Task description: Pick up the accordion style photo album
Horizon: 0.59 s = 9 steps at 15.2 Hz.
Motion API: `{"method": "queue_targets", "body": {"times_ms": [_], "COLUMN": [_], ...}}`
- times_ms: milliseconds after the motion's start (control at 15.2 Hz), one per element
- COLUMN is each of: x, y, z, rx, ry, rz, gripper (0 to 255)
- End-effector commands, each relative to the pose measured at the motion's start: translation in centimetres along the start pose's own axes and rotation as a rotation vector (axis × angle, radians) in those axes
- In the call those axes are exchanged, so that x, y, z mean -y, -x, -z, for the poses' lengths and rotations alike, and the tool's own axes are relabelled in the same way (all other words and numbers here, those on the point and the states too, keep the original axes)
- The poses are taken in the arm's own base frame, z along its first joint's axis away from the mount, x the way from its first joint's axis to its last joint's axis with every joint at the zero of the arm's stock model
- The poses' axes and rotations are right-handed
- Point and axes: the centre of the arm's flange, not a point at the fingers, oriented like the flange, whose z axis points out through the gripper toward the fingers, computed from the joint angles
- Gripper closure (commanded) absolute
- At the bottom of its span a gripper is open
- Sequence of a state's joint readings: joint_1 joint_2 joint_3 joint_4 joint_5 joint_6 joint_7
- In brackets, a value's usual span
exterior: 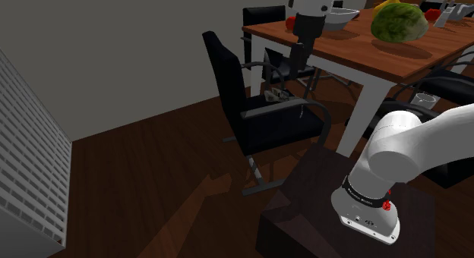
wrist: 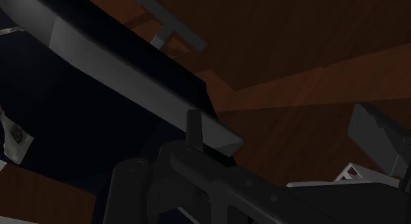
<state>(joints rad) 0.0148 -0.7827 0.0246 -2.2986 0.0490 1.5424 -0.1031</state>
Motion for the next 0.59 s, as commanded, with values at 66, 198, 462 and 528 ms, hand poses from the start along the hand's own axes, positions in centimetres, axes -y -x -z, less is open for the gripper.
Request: {"method": "queue_targets", "body": {"times_ms": [66, 198, 462, 528], "x": [-0.9, -2.7, -6.5, -7.4], "y": [-0.4, -1.3, -2.9, -3.3], "z": [-0.8, -2.3, -5.4, -6.2], "rx": [0.001, 0.003, 0.008, 0.009], "ry": [0.004, 0.013, 0.031, 0.035], "rz": [-0.001, -0.004, -0.01, -0.011], "gripper": [0, 0, 0, 0]}}
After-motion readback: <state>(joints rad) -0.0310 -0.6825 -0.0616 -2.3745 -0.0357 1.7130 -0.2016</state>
